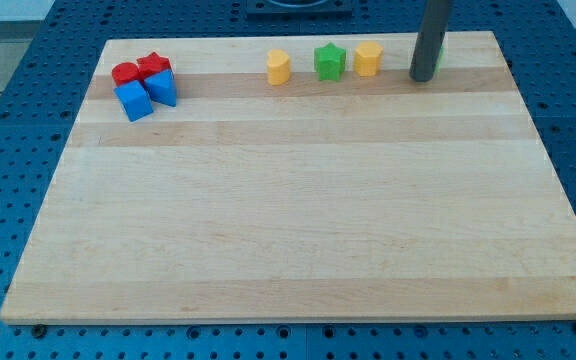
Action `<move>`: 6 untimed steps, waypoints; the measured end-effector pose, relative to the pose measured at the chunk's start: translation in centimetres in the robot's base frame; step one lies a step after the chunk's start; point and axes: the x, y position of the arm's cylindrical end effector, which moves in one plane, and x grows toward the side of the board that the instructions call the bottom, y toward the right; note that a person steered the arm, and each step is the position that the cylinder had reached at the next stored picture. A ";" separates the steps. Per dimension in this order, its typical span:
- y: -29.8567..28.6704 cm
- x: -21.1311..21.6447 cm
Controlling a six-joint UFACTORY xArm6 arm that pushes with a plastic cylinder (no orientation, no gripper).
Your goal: Push the green circle to the right of the hexagon
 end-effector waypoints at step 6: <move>3.9 -2.8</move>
